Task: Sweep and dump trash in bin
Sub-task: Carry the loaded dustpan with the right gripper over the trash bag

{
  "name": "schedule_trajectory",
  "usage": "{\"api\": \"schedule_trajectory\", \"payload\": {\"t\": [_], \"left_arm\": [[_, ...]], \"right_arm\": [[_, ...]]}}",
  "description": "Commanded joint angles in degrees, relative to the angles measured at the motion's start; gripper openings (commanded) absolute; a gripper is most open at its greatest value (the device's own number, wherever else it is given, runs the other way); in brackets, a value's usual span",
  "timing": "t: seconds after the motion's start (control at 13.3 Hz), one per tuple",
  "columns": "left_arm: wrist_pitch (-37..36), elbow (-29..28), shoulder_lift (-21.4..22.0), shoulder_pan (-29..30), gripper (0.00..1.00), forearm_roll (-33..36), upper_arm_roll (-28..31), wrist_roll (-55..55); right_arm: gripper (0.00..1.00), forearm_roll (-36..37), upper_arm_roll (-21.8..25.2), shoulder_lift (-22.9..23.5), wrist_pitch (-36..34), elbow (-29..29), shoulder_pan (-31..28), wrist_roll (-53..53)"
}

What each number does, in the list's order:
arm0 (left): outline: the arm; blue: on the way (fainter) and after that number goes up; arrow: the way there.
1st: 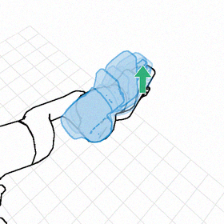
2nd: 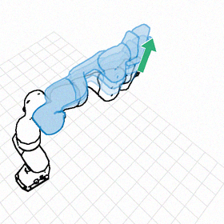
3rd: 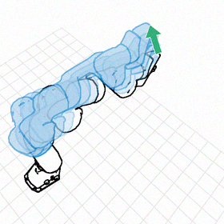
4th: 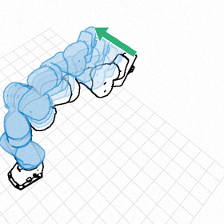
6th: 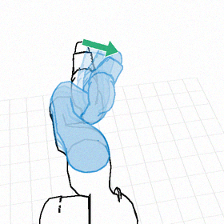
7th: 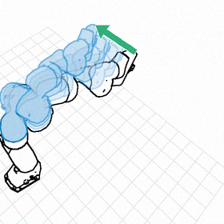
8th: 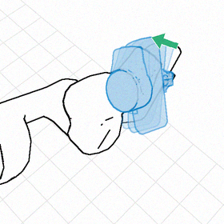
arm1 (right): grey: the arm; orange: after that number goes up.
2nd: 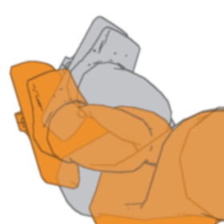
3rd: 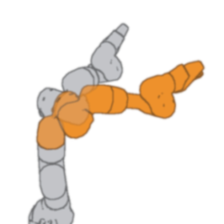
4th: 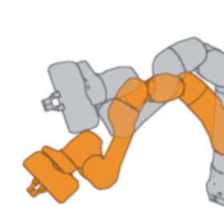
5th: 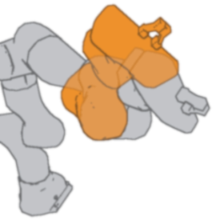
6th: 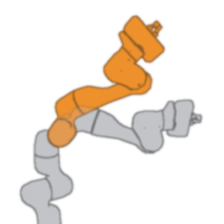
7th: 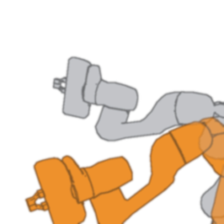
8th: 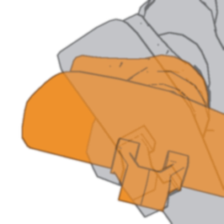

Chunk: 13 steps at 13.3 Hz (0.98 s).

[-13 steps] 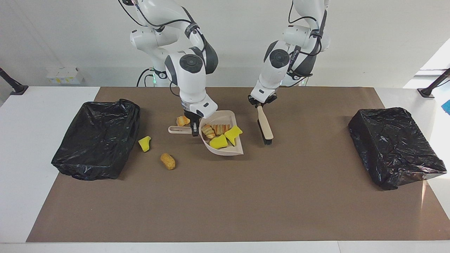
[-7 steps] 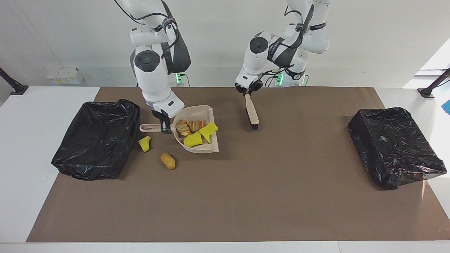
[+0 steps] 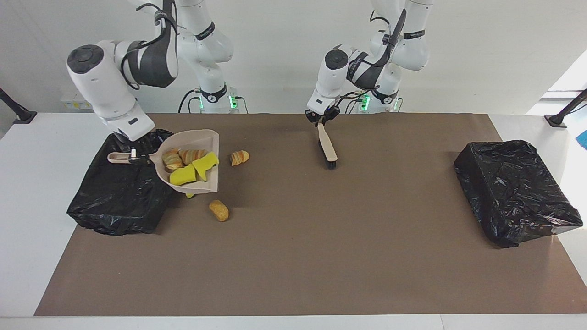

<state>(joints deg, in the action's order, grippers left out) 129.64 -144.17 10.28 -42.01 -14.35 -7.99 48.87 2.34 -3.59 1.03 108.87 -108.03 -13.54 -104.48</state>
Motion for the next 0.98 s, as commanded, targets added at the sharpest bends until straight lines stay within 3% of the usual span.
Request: {"api": "schedule_trajectory", "payload": {"t": [0.0, 0.15, 0.3, 0.6, 0.9], "left_arm": [[-0.7, 4.1, -2.3, 4.3, 1.00, -0.9, 0.3, -0.5], [-4.5, 8.1, -2.7, 9.5, 1.00, -0.3, 0.3, -2.8], [-6.2, 11.0, -3.8, 14.5, 1.00, -0.2, 0.3, -8.5], [-13.2, 19.1, -6.1, 22.1, 1.00, 5.4, 0.4, -19.8], [-16.3, 27.2, -11.1, 29.3, 1.00, 5.8, 0.4, -31.4]], "right_arm": [[0.00, -0.3, -0.5, -0.7, 2.4, -0.2, -6.3, -5.0], [0.00, 0.4, -0.4, -0.7, 5.4, -0.3, -10.9, -7.6], [0.00, 6.2, -0.2, -0.5, 9.5, -0.4, -11.9, -5.6], [0.00, 22.0, -0.4, 0.2, 10.0, -1.2, -11.4, 8.4], [0.00, 33.8, -0.6, 0.3, 8.3, -1.7, -7.6, 16.9]]}}
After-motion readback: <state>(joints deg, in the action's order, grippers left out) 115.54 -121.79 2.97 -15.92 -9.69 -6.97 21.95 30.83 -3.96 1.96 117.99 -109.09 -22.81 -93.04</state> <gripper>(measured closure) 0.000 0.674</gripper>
